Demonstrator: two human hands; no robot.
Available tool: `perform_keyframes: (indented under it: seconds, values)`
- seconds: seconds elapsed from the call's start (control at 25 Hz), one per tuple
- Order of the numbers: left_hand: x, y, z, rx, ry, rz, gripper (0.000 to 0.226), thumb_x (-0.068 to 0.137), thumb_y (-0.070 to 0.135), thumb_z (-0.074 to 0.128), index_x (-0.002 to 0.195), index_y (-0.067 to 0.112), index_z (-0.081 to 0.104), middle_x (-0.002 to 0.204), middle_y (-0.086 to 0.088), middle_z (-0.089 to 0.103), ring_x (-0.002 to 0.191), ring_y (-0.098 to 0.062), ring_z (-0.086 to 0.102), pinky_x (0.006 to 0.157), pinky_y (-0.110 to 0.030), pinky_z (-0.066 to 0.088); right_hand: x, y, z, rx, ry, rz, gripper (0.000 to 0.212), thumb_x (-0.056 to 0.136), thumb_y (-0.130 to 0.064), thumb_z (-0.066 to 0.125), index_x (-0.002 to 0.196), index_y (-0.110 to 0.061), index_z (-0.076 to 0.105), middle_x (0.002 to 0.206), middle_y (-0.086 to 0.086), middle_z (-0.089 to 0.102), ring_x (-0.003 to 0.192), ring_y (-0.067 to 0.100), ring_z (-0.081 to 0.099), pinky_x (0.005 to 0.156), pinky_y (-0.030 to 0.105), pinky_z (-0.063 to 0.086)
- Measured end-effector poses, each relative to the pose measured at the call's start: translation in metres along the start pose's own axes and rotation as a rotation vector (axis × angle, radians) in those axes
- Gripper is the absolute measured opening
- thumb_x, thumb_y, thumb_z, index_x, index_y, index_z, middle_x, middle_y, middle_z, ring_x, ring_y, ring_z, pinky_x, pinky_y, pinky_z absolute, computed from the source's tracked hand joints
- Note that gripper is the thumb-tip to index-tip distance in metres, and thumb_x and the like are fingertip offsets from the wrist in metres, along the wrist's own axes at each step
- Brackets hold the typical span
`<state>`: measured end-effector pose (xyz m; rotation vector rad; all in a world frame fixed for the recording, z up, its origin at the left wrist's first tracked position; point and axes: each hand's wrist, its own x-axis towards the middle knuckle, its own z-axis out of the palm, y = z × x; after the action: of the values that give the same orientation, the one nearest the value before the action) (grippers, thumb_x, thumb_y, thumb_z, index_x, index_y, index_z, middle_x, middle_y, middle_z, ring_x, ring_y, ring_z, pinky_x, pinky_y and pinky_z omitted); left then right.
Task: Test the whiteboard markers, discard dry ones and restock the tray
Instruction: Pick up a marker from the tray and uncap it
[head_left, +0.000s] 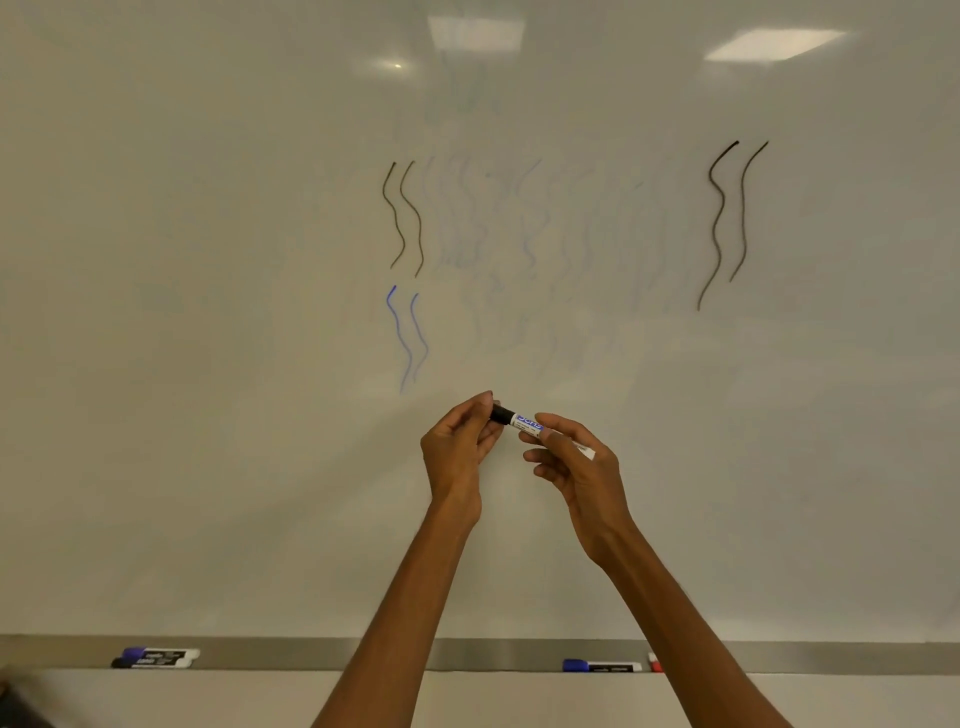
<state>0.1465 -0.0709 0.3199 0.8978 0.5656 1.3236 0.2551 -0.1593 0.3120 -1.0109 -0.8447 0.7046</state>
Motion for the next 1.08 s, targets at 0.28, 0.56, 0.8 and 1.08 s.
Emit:
perform_keyframes:
  seconds: [0.28,0.56,0.8,1.08]
  values:
    - [-0.002,-0.008,-0.041,0.075,-0.018,0.016,0.023,0.09,0.014,0.071,0.11,0.001,0.073,0.103,-0.014,0.076,0.096,-0.024,0.074,0.087,-0.031,0.06,-0.008,0.019,0.011,0.039,-0.005,0.101,0.024,0.095,-0.015,0.063,0.114,-0.001,0.067,0.103,0.018,0.075,0.096,0.034,0.073,0.083,0.034,0.061]
    - [-0.004,-0.013,-0.078,0.08,0.005,-0.021,0.023,0.089,0.013,0.072,0.11,0.001,0.073,0.102,-0.013,0.076,0.096,-0.025,0.074,0.088,-0.033,0.06,-0.019,0.043,0.03,0.173,-0.039,0.25,0.027,0.096,-0.011,0.06,0.117,0.005,0.065,0.107,0.025,0.072,0.102,0.035,0.071,0.088,0.036,0.059]
    - [-0.001,-0.012,-0.126,0.126,0.121,-0.003,0.023,0.089,0.015,0.072,0.109,0.003,0.074,0.101,-0.012,0.076,0.094,-0.023,0.075,0.086,-0.031,0.06,-0.031,0.074,0.063,0.078,-0.097,0.335,0.03,0.093,-0.027,0.065,0.116,-0.007,0.068,0.107,0.013,0.075,0.097,0.028,0.073,0.089,0.035,0.058]
    - [0.009,0.005,-0.208,0.126,0.371,0.038,0.02,0.087,0.012,0.075,0.106,0.005,0.073,0.095,-0.013,0.077,0.085,-0.025,0.076,0.082,-0.033,0.061,-0.04,0.126,0.11,0.033,0.03,0.297,0.014,0.089,-0.015,0.072,0.097,-0.005,0.071,0.088,0.01,0.067,0.081,0.022,0.064,0.086,0.033,0.059]
